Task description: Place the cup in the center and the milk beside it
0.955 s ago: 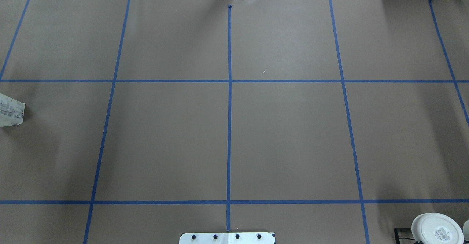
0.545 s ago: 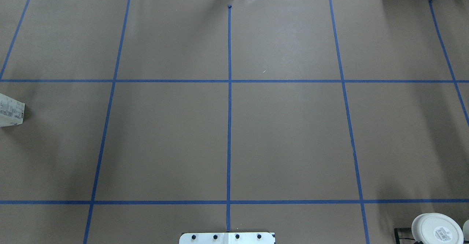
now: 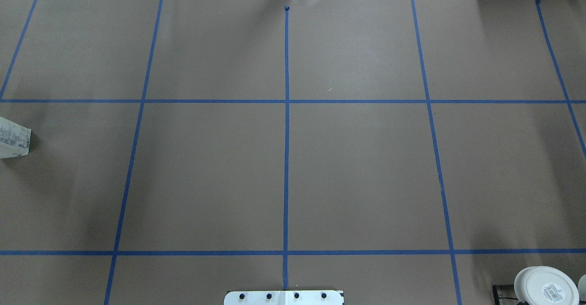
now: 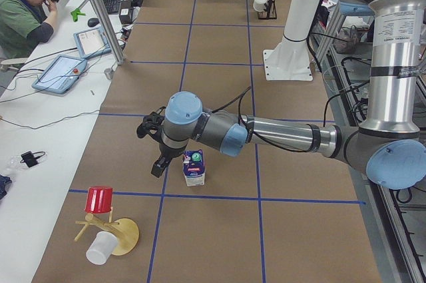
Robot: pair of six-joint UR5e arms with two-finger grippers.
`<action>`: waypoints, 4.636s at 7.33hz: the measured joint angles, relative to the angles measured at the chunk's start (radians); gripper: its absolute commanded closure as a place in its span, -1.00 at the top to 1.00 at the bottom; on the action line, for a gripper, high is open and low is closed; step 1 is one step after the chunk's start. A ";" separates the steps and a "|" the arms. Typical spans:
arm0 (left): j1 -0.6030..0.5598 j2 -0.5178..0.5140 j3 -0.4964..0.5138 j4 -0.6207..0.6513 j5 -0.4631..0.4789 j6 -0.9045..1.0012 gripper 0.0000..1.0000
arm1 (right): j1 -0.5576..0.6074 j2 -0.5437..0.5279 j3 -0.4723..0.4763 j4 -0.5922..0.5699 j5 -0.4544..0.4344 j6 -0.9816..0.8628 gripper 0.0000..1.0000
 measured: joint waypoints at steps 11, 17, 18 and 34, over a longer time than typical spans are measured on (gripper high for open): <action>0.000 0.001 -0.002 -0.056 0.000 -0.001 0.97 | -0.106 -0.002 -0.186 0.164 -0.001 0.047 -1.00; 0.000 0.005 0.001 -0.056 0.000 -0.002 0.97 | -0.106 0.111 -0.097 0.152 0.079 0.062 -1.00; 0.000 0.007 0.002 -0.056 0.000 -0.002 0.97 | -0.111 0.170 -0.089 0.153 0.111 0.126 -1.00; 0.000 0.008 0.018 -0.056 0.000 -0.002 0.97 | -1.079 0.943 0.042 -0.393 -0.348 1.650 -0.57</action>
